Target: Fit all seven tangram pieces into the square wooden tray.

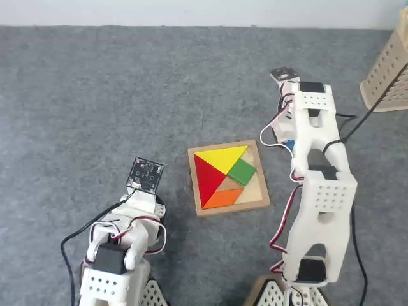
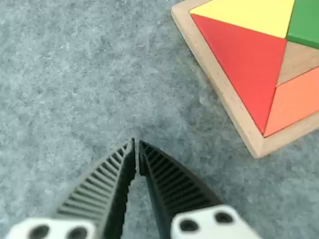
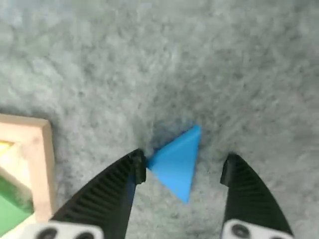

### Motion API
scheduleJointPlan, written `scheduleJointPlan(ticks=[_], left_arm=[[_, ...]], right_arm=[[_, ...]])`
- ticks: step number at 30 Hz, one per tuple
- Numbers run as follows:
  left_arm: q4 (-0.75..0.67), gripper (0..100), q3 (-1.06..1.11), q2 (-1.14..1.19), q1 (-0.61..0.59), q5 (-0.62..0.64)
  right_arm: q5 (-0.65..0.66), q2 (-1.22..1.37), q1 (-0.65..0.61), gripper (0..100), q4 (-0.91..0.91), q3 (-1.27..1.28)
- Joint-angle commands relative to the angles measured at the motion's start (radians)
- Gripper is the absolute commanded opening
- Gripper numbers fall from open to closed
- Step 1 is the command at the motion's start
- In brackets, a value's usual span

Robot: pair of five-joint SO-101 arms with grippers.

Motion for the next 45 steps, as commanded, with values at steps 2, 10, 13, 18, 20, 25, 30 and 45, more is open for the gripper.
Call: scheduleJointPlan(ticks=[2,10,13,18,20,25,30,45], left_arm=[[0.006,1,-0.018,-0.020,-0.006,0.009],[0.006,1,-0.018,-0.020,-0.006,0.009],[0.006,1,-0.018,-0.020,-0.006,0.009],[0.006,1,-0.018,-0.020,-0.006,0.009],[0.006,1,-0.018,-0.020,-0.006,0.009],[0.006,1,-0.018,-0.020,-0.006,0.009],[0.006,1,-0.018,-0.020,-0.006,0.009],[0.006,1,-0.018,-0.020,-0.006,0.009]], right_arm=[[-0.087,-0.008,0.002,24.2,-0.008,-0.049],[-0.160,-0.007,0.001,24.1,-0.010,-0.049],[-0.160,-0.007,0.001,19.2,-0.010,-0.049],[-0.158,-0.007,0.001,9.8,-0.004,-0.049],[-0.158,-0.007,0.002,9.2,-0.001,-0.049],[-0.160,-0.019,0.002,9.1,0.021,-0.049],[-0.158,-0.096,-0.001,9.1,0.074,-0.049],[-0.252,-0.372,-0.219,9.1,0.047,0.242]])
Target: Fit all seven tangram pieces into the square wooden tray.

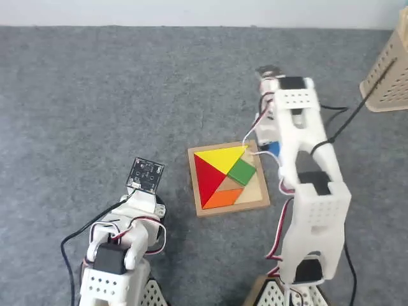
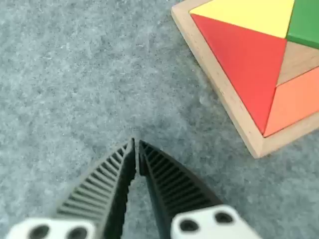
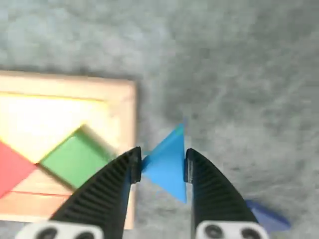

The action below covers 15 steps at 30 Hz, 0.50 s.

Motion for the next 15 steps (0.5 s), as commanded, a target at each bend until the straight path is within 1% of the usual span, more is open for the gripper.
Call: scheduleJointPlan(ticks=[1,4,8,11,15], left_arm=[[0.006,1,-0.018,-0.020,-0.006,0.009],[0.006,1,-0.018,-0.020,-0.006,0.009],[0.006,1,-0.018,-0.020,-0.006,0.009],[0.006,1,-0.018,-0.020,-0.006,0.009],[0.006,1,-0.018,-0.020,-0.006,0.009]], right_arm=[[-0.074,-0.156,-0.064,9.1,-0.090,0.103],[-0.130,-0.197,-0.119,9.1,-0.165,0.178],[-0.172,-0.174,-0.185,9.1,-0.182,0.186],[-0.222,-0.151,-0.194,9.1,-0.203,0.184],[-0.238,-0.140,-0.179,9.1,-0.232,0.184]])
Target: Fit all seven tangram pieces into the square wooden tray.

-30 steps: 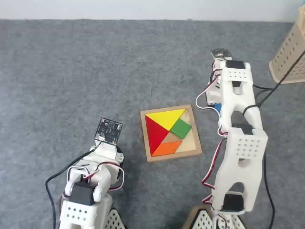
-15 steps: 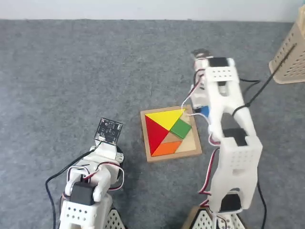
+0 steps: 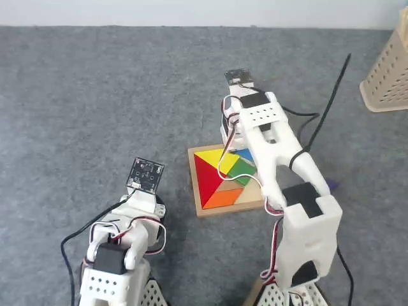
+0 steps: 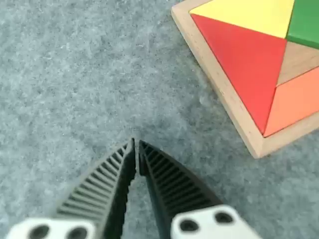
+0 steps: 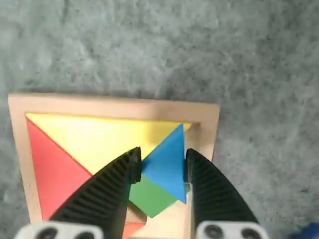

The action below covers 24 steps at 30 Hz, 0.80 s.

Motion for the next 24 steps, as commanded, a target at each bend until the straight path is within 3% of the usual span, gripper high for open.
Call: scheduleJointPlan(ticks=[1,24], left_arm=[[0.006,1,-0.018,-0.020,-0.006,0.009],[0.006,1,-0.018,-0.020,-0.006,0.009]], right_arm=[[-0.021,-0.025,0.008,9.1,-0.019,-0.005],[0.068,-0.022,0.016,9.5,0.008,0.028]])
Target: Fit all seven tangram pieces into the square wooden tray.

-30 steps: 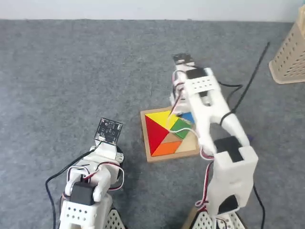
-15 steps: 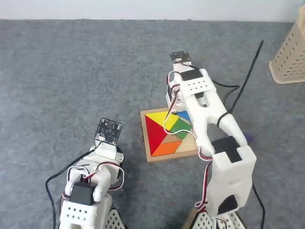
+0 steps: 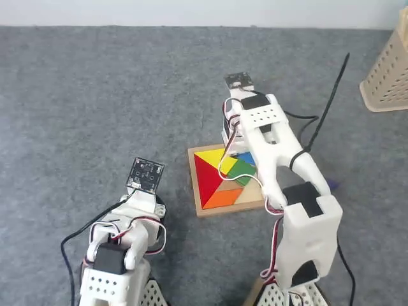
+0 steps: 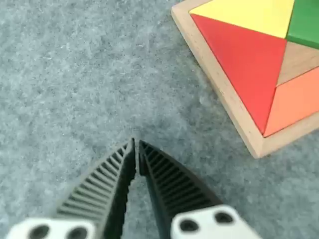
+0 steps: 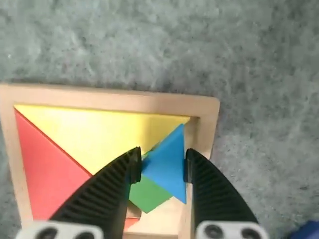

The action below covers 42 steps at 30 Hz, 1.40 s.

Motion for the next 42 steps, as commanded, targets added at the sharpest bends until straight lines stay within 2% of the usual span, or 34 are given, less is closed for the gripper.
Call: scheduleJointPlan(ticks=[1,8,14,16,25,32,42], left_arm=[[0.006,1,-0.018,-0.020,-0.006,0.009],[0.006,1,-0.018,-0.020,-0.006,0.009],[0.006,1,-0.018,-0.020,-0.006,0.009],[0.006,1,-0.018,-0.020,-0.006,0.009],[0.006,1,-0.018,-0.020,-0.006,0.009],[0.006,1,-0.018,-0.020,-0.006,0.009],[0.006,1,-0.018,-0.020,-0.006,0.009]], right_arm=[[0.028,-0.024,0.008,9.5,0.002,-0.005],[0.026,-0.024,0.005,9.8,0.005,-0.006],[0.025,-0.025,0.005,23.4,0.001,-0.009],[0.025,-0.025,0.005,24.3,-0.001,-0.009],[0.029,-0.038,0.013,22.5,0.008,-0.012],[0.026,-0.061,0.056,4.4,0.001,-0.006],[0.032,0.042,0.071,3.7,-0.056,-0.006]])
